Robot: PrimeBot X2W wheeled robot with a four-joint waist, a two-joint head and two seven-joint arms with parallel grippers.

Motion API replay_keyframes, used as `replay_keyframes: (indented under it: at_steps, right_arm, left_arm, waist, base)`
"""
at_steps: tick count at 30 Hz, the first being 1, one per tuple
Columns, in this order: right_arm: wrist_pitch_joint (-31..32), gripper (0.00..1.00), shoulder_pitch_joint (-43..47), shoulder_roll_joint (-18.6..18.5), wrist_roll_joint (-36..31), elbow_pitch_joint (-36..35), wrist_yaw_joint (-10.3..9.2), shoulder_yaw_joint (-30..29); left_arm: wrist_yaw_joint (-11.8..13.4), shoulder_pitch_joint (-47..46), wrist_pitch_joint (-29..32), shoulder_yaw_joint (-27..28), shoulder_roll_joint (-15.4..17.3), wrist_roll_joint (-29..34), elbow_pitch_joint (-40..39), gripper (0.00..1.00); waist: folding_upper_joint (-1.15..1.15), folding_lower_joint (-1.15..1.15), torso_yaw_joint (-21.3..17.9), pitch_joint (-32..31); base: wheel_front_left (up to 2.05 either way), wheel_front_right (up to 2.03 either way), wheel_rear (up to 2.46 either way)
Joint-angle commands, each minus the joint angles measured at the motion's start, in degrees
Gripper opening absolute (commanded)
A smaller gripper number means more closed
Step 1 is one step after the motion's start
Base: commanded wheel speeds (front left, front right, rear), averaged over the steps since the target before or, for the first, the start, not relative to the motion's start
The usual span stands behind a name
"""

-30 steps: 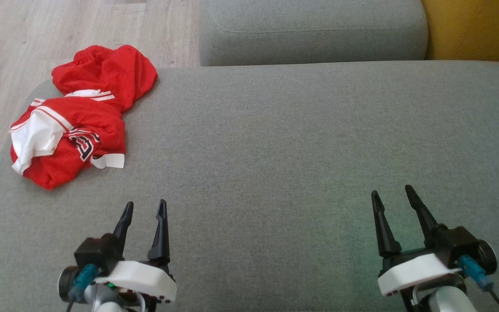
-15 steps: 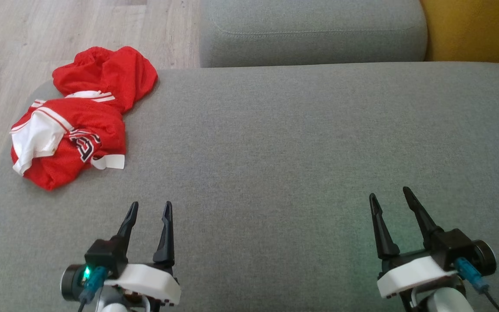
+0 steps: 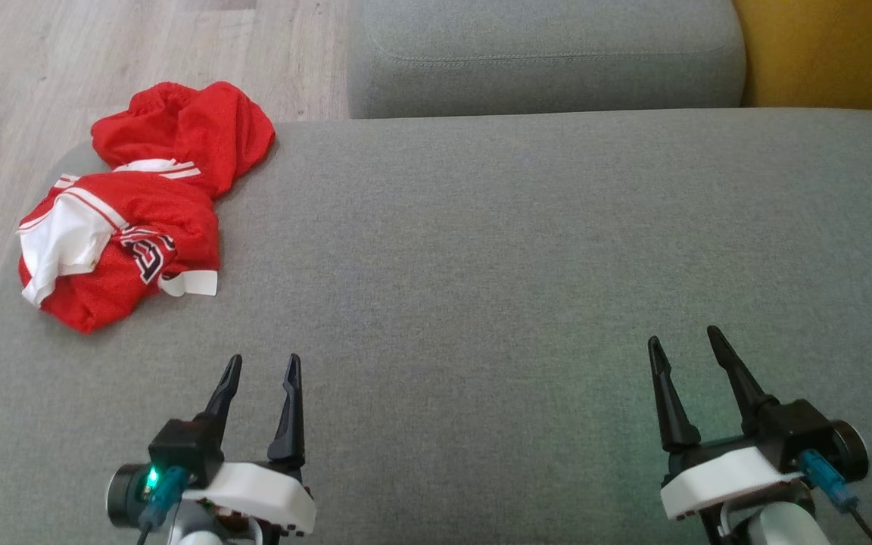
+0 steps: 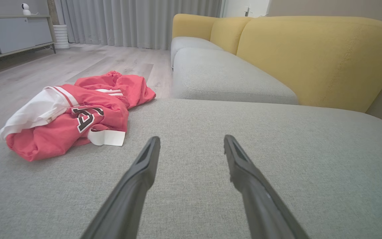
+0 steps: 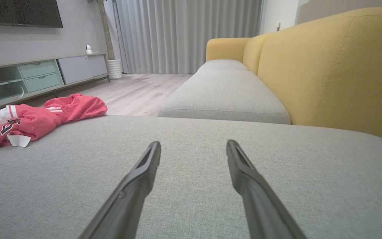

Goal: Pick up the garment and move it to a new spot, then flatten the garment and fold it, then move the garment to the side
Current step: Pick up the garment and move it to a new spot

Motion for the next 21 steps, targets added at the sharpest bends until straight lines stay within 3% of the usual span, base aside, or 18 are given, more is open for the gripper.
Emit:
replay_keyframes:
  at_steps: [1, 15, 21]
  right_arm:
    - [-0.8, 1.0, -1.2, -0.6, 0.3, -1.8, 0.44, 1.0]
    - [-0.8, 1.0, -1.1, -0.6, 0.6, -2.2, 0.44, 0.9]
    - [-0.8, 1.0, -0.9, -0.6, 0.7, -2.7, 0.44, 0.6]
  left_arm:
    - [0.5, -1.4, -0.7, 1.5, 0.5, -0.5, -1.6, 1.0]
    - [0.6, -1.4, -0.7, 1.1, 0.5, -0.7, -1.3, 1.0]
    - [0.7, -2.1, -0.7, 0.7, 0.5, -0.8, -1.0, 1.0]
  waist:
    - [0.0, 0.0, 0.0, 0.0]
    - [0.0, 0.0, 0.4, 0.2]
    - [0.0, 0.0, 3.2, 0.2]
  base:
    - [0.0, 0.0, 0.0]
    - [0.0, 0.0, 0.0]
    - [0.0, 0.0, 0.0]
